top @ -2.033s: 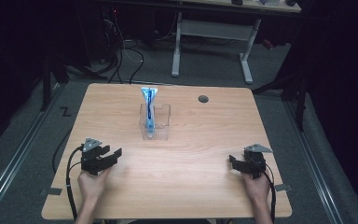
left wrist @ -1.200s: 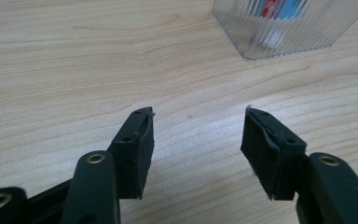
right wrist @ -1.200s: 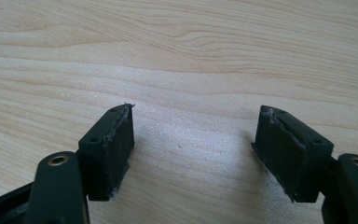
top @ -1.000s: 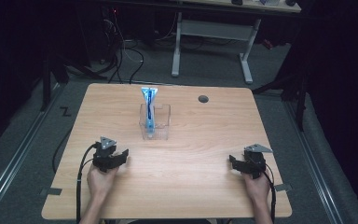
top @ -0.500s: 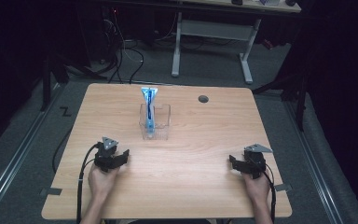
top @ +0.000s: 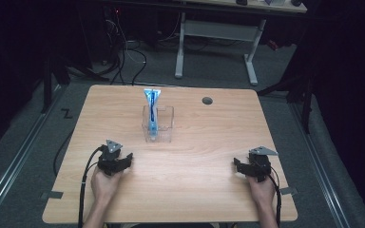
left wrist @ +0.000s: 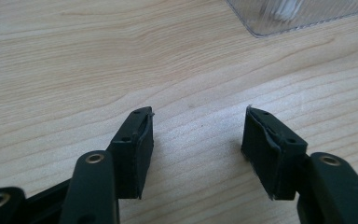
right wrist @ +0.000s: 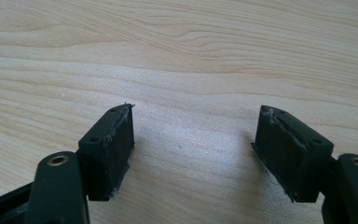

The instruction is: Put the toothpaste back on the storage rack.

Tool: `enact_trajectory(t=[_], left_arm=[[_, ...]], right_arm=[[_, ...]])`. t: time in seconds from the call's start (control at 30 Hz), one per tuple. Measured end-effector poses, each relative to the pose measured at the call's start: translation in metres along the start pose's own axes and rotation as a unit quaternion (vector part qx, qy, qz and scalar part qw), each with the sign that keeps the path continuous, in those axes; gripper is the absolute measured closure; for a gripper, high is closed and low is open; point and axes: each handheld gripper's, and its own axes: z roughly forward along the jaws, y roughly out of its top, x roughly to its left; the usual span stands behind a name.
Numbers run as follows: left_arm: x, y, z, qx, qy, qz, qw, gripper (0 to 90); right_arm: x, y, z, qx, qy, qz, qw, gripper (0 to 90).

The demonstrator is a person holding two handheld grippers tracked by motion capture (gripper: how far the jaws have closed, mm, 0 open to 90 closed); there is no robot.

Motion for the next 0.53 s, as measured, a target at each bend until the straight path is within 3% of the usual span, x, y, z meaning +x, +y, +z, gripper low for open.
enact_trajectory(t=[0.53], left_arm=[[-0.0021, -0.0016, 0.0006, -0.007, 0.006, -0.007, 0.9999, 40.2]], right_arm=[[0.0001, -0.0001, 0.0, 0.0, 0.0, 0.0, 1.0, 28.5]])
